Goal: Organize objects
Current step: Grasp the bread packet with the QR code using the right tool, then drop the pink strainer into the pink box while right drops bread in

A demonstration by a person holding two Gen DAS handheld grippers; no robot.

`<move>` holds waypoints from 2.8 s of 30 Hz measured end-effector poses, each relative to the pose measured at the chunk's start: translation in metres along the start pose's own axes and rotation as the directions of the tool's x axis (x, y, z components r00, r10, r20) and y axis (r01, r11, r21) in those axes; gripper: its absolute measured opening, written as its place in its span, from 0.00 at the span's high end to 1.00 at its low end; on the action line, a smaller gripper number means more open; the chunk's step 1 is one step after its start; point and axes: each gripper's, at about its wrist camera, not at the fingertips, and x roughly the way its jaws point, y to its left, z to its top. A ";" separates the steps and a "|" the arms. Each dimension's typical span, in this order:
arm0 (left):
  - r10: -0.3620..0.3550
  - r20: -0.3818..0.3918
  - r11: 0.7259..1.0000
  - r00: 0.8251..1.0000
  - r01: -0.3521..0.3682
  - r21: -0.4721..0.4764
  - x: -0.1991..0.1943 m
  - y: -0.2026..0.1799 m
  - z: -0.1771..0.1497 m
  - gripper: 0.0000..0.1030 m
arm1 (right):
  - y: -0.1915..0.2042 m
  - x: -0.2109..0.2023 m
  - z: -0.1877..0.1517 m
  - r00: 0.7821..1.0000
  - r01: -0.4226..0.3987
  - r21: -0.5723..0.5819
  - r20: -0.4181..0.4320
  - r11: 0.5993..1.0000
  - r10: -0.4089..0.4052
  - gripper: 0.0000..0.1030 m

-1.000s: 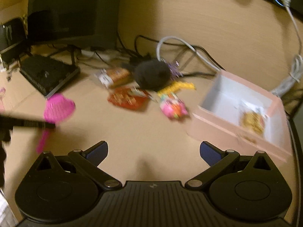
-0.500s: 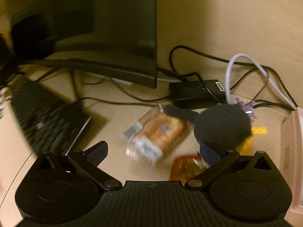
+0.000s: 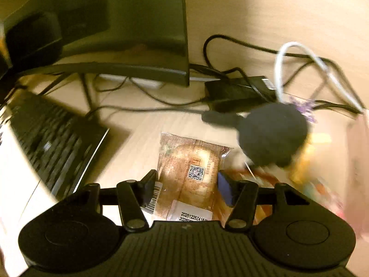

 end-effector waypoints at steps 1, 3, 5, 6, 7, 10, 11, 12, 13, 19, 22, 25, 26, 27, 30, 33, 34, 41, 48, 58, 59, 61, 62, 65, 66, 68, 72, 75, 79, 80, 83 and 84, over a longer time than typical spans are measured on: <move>-0.003 0.000 1.000 1.000 0.003 0.013 0.001 -0.002 0.001 0.84 | -0.004 -0.016 -0.011 1.000 0.001 -0.004 0.010 1.000 -0.001 0.45; -0.007 -0.002 0.998 1.000 0.008 0.058 0.003 -0.008 0.002 0.84 | -0.013 -0.042 -0.032 1.000 0.004 0.006 0.014 1.000 -0.004 0.45; -0.035 -0.011 0.994 0.999 0.036 0.104 0.006 -0.015 0.002 0.84 | -0.023 -0.064 -0.057 0.999 0.037 0.010 0.004 0.999 -0.037 0.45; -0.058 -0.019 0.990 0.998 0.059 0.128 0.007 -0.020 0.001 0.84 | -0.027 -0.074 -0.070 0.998 0.061 0.003 0.002 0.998 -0.061 0.45; -0.078 -0.026 0.986 0.997 0.081 0.144 0.007 -0.025 0.000 0.84 | -0.031 -0.084 -0.084 0.996 0.093 -0.008 0.003 0.996 -0.093 0.45; -0.123 -0.045 0.973 0.991 0.129 0.191 0.008 -0.036 -0.002 0.84 | -0.040 -0.108 -0.116 0.985 0.171 -0.011 0.009 0.985 -0.171 0.45; -0.129 -0.046 0.969 0.991 0.135 0.207 0.008 -0.039 -0.003 0.84 | -0.043 -0.116 -0.125 0.983 0.182 0.001 0.005 0.983 -0.182 0.45; -0.127 -0.039 0.963 0.991 0.133 0.236 0.009 -0.042 -0.004 0.84 | -0.047 -0.121 -0.133 0.982 0.188 0.010 0.005 0.982 -0.188 0.45; -0.127 -0.031 0.957 0.991 0.131 0.260 0.010 -0.044 -0.005 0.83 | -0.048 -0.125 -0.142 0.980 0.197 0.013 0.009 0.980 -0.197 0.45; -0.127 -0.035 0.967 0.991 0.131 0.217 0.013 -0.044 -0.001 0.83 | -0.049 -0.129 -0.167 0.967 0.254 0.120 -0.013 0.960 -0.254 0.19; -0.131 -0.038 0.969 0.991 0.136 0.204 0.014 -0.042 0.000 0.83 | -0.042 -0.125 -0.167 0.961 0.274 0.136 0.009 0.952 -0.278 0.15; -0.128 -0.031 0.973 0.991 0.131 0.190 0.014 -0.042 -0.001 0.84 | -0.035 -0.122 -0.166 0.948 0.312 0.119 0.027 0.943 -0.317 0.15; -0.123 -0.032 0.973 0.992 0.127 0.191 0.013 -0.043 -0.001 0.84 | -0.035 -0.122 -0.166 0.946 0.319 0.113 0.032 0.941 -0.324 0.15; -0.119 -0.038 0.975 0.992 0.124 0.184 0.013 -0.043 -0.001 0.84 | -0.035 -0.122 -0.166 0.944 0.322 0.112 0.030 0.940 -0.327 0.15; -0.151 -0.068 0.978 0.986 0.159 0.138 0.011 -0.038 0.001 0.84 | -0.040 -0.122 -0.166 0.942 0.330 0.118 0.016 0.937 -0.334 0.11; -0.188 -0.078 0.974 0.979 0.196 0.115 0.009 -0.032 -0.001 0.84 | -0.047 -0.119 -0.167 0.935 0.351 0.123 0.017 0.928 -0.355 0.06; -0.195 -0.080 0.972 0.978 0.203 0.115 0.008 -0.032 -0.003 0.84 | -0.050 -0.117 -0.168 0.934 0.352 0.123 0.012 0.928 -0.356 0.06; -0.210 -0.095 0.970 0.973 0.219 0.103 0.008 -0.033 -0.003 0.83 | -0.064 -0.102 -0.165 0.940 0.339 0.140 -0.016 0.930 -0.340 0.06; -0.192 -0.097 0.963 0.977 0.207 0.175 0.009 -0.040 -0.002 0.83 | -0.058 -0.091 -0.161 0.950 0.310 0.128 -0.014 0.942 -0.311 0.18; -0.207 -0.095 0.958 0.974 0.222 0.184 0.007 -0.043 -0.005 0.85 | -0.045 -0.104 -0.158 0.965 0.263 0.072 -0.008 0.962 -0.263 0.48; -0.214 -0.104 0.954 0.971 0.230 0.191 0.007 -0.045 -0.005 0.85 | -0.045 -0.110 -0.157 0.967 0.255 0.068 -0.004 0.965 -0.255 0.48; -0.241 -0.133 0.944 0.961 0.264 0.197 0.004 -0.050 -0.006 0.85 | -0.046 -0.125 -0.157 0.970 0.243 0.061 0.004 0.968 -0.244 0.48; -0.260 -0.147 0.937 0.955 0.286 0.200 0.001 -0.054 -0.007 0.85 | -0.048 -0.133 -0.157 0.971 0.238 0.058 0.008 0.969 -0.239 0.48; -0.308 -0.174 0.914 0.935 0.342 0.220 -0.008 -0.071 -0.008 0.85 | -0.057 -0.156 -0.161 0.967 0.253 0.054 0.018 0.966 -0.254 0.48; -0.324 -0.185 0.905 0.928 0.361 0.224 -0.011 -0.078 -0.006 0.85 | -0.062 -0.162 -0.163 0.966 0.258 0.062 0.015 0.964 -0.259 0.48; -0.354 -0.206 0.888 0.912 0.397 0.233 -0.014 -0.094 -0.001 0.85 | -0.074 -0.173 -0.167 0.964 0.265 0.082 0.006 0.961 -0.266 0.48; -0.408 -0.220 0.844 0.886 0.458 0.279 -0.028 -0.131 0.017 0.85 | -0.098 -0.192 -0.178 0.959 0.281 0.119 -0.016 0.952 -0.281 0.48; -0.433 -0.177 0.812 0.884 0.468 0.349 -0.038 -0.157 0.037 0.85 | -0.115 -0.209 -0.193 0.958 0.284 0.143 -0.002 0.948 -0.287 0.48; -0.443 -0.095 0.816 0.892 0.445 0.369 -0.035 -0.195 0.082 0.85 | -0.140 -0.227 -0.212 0.956 0.281 0.216 0.019 0.935 -0.292 0.48; -0.444 -0.079 0.816 0.892 0.440 0.374 -0.031 -0.205 0.094 0.85 | -0.145 -0.232 -0.218 0.956 0.277 0.232 0.030 0.932 -0.292 0.48; -0.426 -0.021 0.825 0.905 0.398 0.401 -0.013 -0.241 0.128 0.85 | -0.161 -0.244 -0.230 0.946 0.289 0.269 0.066 0.919 -0.317 0.48; -0.418 0.002 0.836 0.909 0.384 0.392 -0.004 -0.255 0.141 0.85 | -0.166 -0.246 -0.232 0.945 0.289 0.287 0.069 0.913 -0.320 0.48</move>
